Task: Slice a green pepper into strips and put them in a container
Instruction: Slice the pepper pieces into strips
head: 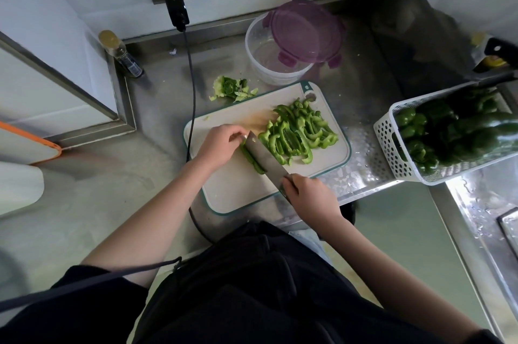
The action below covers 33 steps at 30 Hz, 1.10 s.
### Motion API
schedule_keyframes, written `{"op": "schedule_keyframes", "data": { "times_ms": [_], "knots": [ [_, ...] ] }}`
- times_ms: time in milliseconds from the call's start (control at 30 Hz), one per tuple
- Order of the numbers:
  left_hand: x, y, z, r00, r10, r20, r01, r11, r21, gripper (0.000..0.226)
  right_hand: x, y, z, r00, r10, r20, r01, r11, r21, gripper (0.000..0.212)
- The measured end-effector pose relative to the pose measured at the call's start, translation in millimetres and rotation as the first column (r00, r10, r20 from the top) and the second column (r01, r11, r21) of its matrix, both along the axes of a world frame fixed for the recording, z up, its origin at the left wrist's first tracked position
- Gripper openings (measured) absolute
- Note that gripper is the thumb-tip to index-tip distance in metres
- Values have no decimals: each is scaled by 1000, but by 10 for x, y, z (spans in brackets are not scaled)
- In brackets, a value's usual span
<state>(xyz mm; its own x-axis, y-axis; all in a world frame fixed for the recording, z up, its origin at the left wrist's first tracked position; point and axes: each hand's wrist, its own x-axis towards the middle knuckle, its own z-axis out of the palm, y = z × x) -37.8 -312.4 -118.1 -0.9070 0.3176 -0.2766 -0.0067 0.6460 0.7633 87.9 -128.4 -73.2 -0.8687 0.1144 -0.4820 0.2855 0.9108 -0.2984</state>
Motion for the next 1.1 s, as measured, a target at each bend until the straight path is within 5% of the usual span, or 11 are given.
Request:
{"op": "schedule_keyframes", "data": {
  "times_ms": [233, 367, 567, 967, 1100],
  "knots": [
    [50, -14, -10, 971, 24, 238, -61, 987, 147, 37, 37, 68, 31, 1000, -10, -26, 10, 1000, -14, 39],
    [244, 85, -63, 958, 160, 237, -185, 978, 90, 49, 39, -4, 29, 999, -7, -49, 6, 1000, -29, 40],
    [319, 78, -11, 728, 318, 607, -575, 765, 289, 23, 63, -11, 48, 995, -33, -96, 25, 996, -82, 40],
    [285, 68, -38, 767, 257, 587, -481, 836, 263, 17, 58, -129, 62, 997, 42, -71, -38, 997, 61, 36],
    [269, 102, -29, 776, 239, 583, -442, 866, 234, 17, 28, -74, 60, 999, -18, -50, 15, 999, -43, 37]
  ]
}}
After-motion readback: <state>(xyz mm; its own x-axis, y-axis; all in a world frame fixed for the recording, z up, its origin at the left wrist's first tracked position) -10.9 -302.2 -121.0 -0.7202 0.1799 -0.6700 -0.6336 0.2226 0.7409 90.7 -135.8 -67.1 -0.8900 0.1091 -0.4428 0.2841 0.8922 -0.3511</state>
